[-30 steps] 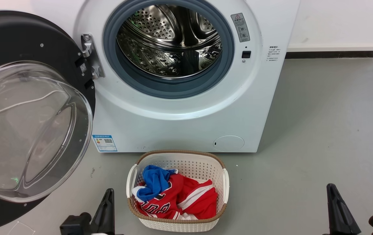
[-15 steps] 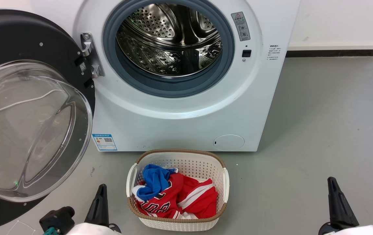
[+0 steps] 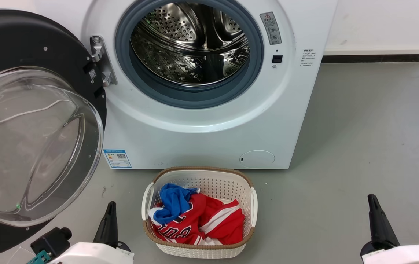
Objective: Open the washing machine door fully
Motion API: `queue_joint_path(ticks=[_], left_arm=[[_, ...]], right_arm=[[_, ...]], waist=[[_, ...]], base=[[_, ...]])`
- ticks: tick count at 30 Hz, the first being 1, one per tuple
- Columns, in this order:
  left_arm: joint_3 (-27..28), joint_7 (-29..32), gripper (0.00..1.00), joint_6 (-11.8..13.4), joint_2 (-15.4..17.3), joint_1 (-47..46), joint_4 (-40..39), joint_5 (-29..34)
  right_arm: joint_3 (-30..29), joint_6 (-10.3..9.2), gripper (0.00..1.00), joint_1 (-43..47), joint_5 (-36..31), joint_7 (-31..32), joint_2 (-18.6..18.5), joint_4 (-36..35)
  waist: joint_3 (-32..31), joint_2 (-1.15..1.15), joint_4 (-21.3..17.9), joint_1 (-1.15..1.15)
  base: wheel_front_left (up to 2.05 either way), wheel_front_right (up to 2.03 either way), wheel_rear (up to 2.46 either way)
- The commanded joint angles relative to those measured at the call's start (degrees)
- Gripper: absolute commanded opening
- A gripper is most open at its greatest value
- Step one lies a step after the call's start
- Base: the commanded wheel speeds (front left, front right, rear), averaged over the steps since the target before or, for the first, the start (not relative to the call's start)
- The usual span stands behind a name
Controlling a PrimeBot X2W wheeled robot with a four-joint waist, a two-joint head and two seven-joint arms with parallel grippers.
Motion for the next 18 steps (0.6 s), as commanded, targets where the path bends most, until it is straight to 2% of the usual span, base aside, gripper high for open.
queue_joint_path(ticks=[1, 18], left_arm=[[0.5, 0.4, 0.0, -0.2, 0.0, -1.5, -0.4, -2.0], [1.8, 3.3, 0.0, -1.2, -0.1, -3.3, 0.5, -14.4]], right_arm=[[0.0, -0.01, 0.0, -1.8, 2.0, 0.3, -0.5, -0.3], [-0.2, 0.0, 0.0, -4.4, 14.0, 3.2, -0.7, 1.8]], waist=[[0.0, 0.0, 0.0, 0.0], [0.3, 0.0, 0.0, 0.0]], base=[[0.0, 0.0, 0.0], [0.0, 0.0, 0.0]])
